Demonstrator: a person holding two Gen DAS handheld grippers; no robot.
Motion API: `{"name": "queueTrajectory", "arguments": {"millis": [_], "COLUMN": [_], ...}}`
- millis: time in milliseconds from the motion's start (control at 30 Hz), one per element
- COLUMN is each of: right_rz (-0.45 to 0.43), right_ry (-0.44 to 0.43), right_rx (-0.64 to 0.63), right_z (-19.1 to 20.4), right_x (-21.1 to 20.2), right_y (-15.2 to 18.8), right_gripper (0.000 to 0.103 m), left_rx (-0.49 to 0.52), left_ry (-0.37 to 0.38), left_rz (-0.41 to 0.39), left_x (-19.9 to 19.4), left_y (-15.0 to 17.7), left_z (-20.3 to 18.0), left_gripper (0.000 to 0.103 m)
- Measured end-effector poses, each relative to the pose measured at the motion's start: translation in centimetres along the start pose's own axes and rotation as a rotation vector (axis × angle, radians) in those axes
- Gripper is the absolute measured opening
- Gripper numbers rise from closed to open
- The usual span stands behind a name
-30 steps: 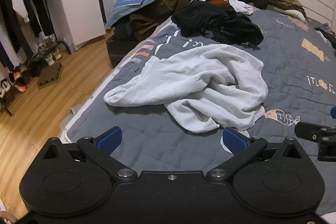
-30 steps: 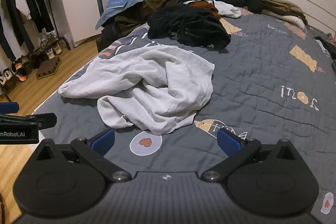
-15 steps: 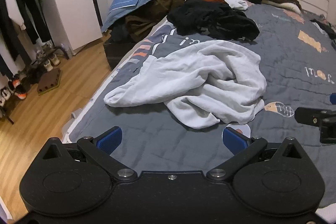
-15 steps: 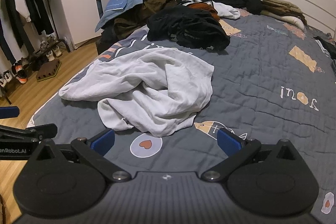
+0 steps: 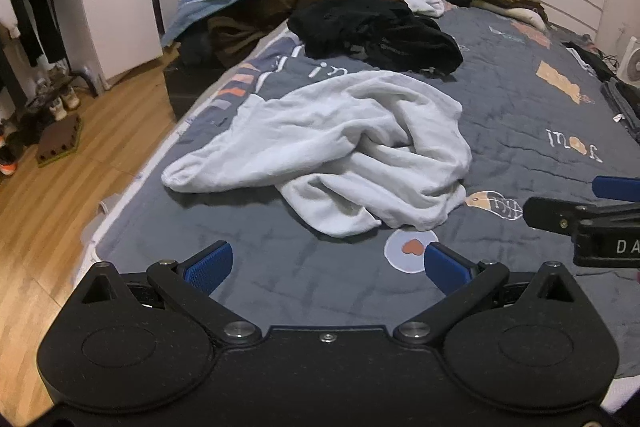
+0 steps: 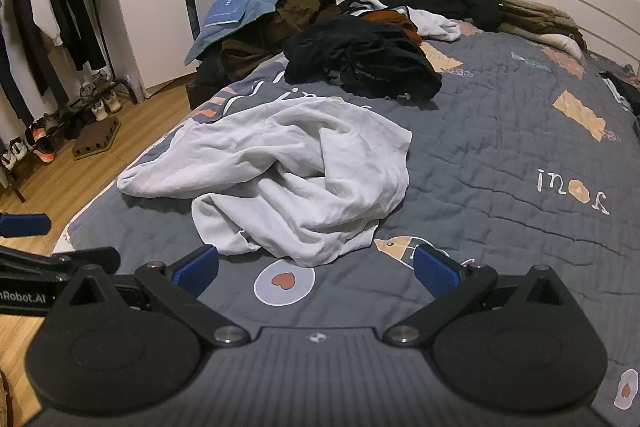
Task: Fold clothes
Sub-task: 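Move both grippers toward the crumpled light grey sweatshirt on the bed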
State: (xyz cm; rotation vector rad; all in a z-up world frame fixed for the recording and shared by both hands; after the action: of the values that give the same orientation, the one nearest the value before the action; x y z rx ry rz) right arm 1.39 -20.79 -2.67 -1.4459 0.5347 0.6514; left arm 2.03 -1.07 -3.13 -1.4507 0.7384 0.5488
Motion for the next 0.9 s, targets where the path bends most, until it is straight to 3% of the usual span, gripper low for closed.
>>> {"name": "queueTrajectory", "arguments": {"millis": [133, 267, 433, 733, 900], "right_rz": [-0.005, -0.011, -0.014, -0.021, -0.022], "right_ry": [0.000, 0.002, 0.003, 0.003, 0.006], "right_rx": [0.001, 0.001, 0.004, 0.010, 0.008], "right_z": [0.0, 0.0, 0.0, -0.1, -0.2], "right_x": [-0.1, -0.1, 0.0, -0.1, -0.1], "right_y": [-0.1, -0.1, -0.1, -0.2, -0.2], "right_gripper": [0.103, 0.103, 0.103, 0.103, 0.103], "left_rx": [-0.028, -0.117, -0.131, 0.009, 0.013], "left_ry": [-0.011, -0.011, -0.019, -0.075, -0.080], "left_rz": [-0.008, -0.003, -0.017, -0.003, -0.041], "left_x": [-0.1, 0.1, 0.1, 0.2, -0.2], "left_y": [0.2, 0.4, 0.6, 0.5, 0.4], "left_z": [0.2, 1.0, 1.1, -0.3, -0.5], "left_gripper": [0.103, 0.103, 0.103, 0.103, 0.103]}}
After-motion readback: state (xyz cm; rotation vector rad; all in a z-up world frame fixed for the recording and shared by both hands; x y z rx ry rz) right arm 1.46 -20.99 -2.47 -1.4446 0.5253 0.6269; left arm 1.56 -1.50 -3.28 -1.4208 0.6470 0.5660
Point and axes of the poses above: each gripper's, at about its wrist camera, not at the fingertips, and x roughly the way its jaws point, z to its left, y to its underside, the point moved 3 cm from there along x, roughly the way its jaws point, and after that the axes turned 2 degrees about -z, right-handed, at the moved point
